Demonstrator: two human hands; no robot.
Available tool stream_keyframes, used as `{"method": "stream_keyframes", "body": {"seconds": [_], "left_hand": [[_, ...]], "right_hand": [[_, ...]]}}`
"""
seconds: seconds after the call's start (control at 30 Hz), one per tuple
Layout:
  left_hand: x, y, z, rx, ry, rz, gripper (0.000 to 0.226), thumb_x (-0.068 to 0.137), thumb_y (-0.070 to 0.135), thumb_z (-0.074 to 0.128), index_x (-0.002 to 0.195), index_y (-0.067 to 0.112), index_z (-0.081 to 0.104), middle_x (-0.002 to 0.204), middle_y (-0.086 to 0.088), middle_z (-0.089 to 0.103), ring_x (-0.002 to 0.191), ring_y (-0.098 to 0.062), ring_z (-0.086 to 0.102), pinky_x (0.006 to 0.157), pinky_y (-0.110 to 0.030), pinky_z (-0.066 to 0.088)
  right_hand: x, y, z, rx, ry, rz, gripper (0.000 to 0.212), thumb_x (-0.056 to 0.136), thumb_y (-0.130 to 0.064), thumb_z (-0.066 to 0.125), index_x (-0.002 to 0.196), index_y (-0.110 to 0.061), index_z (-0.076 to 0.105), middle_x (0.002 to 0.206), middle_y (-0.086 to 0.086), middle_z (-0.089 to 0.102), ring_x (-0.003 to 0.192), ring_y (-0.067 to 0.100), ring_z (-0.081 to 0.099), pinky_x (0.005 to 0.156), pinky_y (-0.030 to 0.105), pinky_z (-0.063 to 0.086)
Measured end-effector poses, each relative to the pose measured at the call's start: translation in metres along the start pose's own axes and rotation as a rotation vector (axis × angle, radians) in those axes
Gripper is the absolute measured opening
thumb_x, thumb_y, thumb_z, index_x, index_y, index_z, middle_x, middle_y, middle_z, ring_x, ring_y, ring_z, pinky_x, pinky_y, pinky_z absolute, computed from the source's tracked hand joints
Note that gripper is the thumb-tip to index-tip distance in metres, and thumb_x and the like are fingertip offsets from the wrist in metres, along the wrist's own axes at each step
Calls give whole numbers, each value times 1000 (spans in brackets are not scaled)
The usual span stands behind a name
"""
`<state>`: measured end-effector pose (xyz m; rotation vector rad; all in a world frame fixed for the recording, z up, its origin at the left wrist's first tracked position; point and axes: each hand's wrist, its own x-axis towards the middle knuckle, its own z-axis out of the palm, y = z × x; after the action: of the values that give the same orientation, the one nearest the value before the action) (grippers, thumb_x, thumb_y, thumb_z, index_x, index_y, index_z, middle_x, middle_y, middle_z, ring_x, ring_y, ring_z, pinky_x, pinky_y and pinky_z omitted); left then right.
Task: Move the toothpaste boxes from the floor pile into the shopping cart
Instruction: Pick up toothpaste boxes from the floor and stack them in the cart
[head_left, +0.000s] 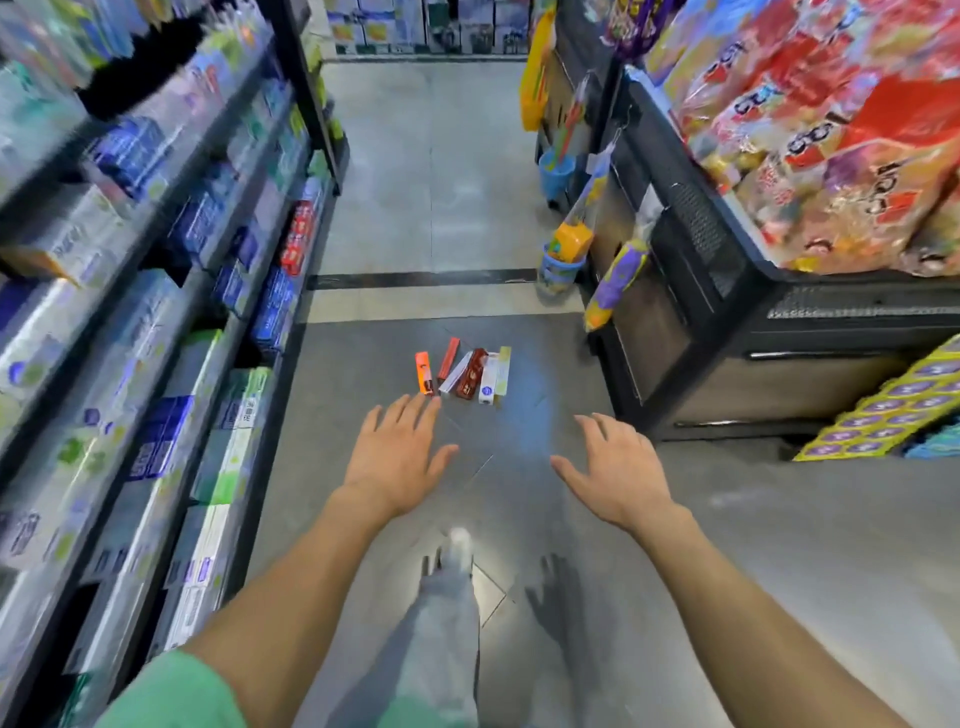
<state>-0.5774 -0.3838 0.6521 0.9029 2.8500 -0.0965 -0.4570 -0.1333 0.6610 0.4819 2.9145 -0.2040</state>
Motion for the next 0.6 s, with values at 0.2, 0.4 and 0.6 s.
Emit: {"method": "stream_keyframes", "body": {"seconds": [0.2, 0.4, 0.6], "left_hand": [[174, -39, 14, -31, -51, 13, 71, 103, 58, 22, 160, 18, 14, 166, -4, 19, 153, -21, 16, 122, -42, 16], [345, -66, 48, -60, -139, 3, 70, 103, 57, 24, 159, 16, 15, 166, -5, 19, 153, -23, 16, 123, -43, 16], [483, -69, 169, -129, -182, 12, 84, 90, 61, 8, 156, 13, 28, 162, -9, 31, 149, -28, 28, 121, -44, 20]], "right_hand": [[167, 19, 2, -7, -73, 51, 82, 90, -74, 27, 151, -20, 35, 153, 5, 40, 141, 26, 37, 114, 38, 31], [338, 35, 29, 35, -174, 84, 75, 94, -68, 36, 152, -20, 32, 153, 3, 39, 141, 25, 36, 114, 38, 31], [496, 70, 133, 96, -219, 99, 72, 95, -63, 47, 149, -17, 36, 152, 5, 42, 140, 26, 39, 112, 37, 34]]}}
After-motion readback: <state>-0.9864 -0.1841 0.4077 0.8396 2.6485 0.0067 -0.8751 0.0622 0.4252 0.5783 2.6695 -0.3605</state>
